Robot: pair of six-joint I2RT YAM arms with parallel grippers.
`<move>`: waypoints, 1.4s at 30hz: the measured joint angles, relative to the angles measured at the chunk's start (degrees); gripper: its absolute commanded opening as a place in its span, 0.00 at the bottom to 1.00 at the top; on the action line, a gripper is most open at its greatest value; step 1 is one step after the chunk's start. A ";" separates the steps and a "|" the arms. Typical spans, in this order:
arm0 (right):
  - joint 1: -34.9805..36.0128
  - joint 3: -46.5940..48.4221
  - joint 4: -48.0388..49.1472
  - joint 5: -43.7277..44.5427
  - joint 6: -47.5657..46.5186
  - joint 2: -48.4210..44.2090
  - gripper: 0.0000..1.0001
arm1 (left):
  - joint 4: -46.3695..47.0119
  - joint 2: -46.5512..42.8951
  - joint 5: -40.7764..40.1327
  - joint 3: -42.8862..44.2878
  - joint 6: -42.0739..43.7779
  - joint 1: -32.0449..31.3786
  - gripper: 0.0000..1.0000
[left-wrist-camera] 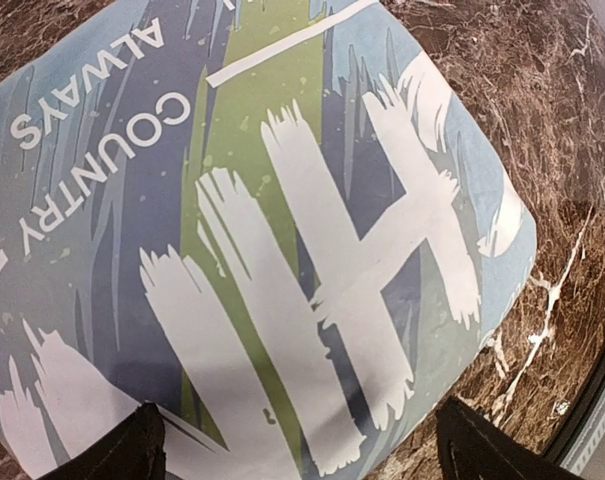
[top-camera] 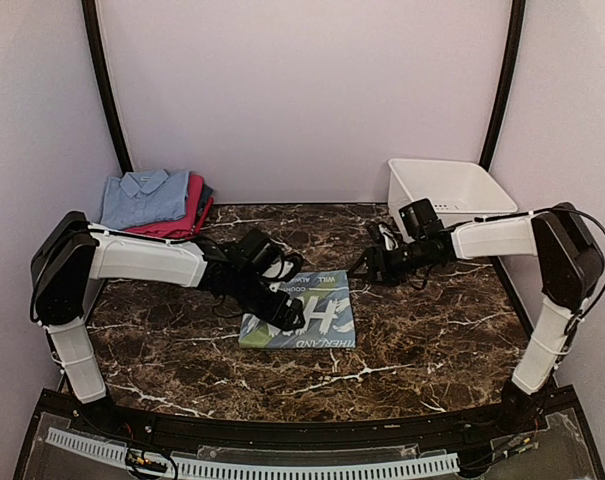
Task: Fold and stack the mixed laundry pile
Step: Pick up the square-folded T-shirt from the center of the board.
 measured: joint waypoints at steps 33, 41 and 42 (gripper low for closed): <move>-0.52 -28.22 12.59 -3.34 16.68 -17.73 0.58 | 9.97 14.78 -12.76 10.62 38.32 -18.27 0.24; -0.52 -31.08 17.57 -4.83 20.79 -16.70 0.62 | 11.85 15.52 -13.64 10.67 40.57 -18.27 0.00; -0.52 -31.36 18.27 -5.03 21.31 -16.55 0.63 | 12.15 15.52 -13.73 10.67 40.54 -18.27 0.00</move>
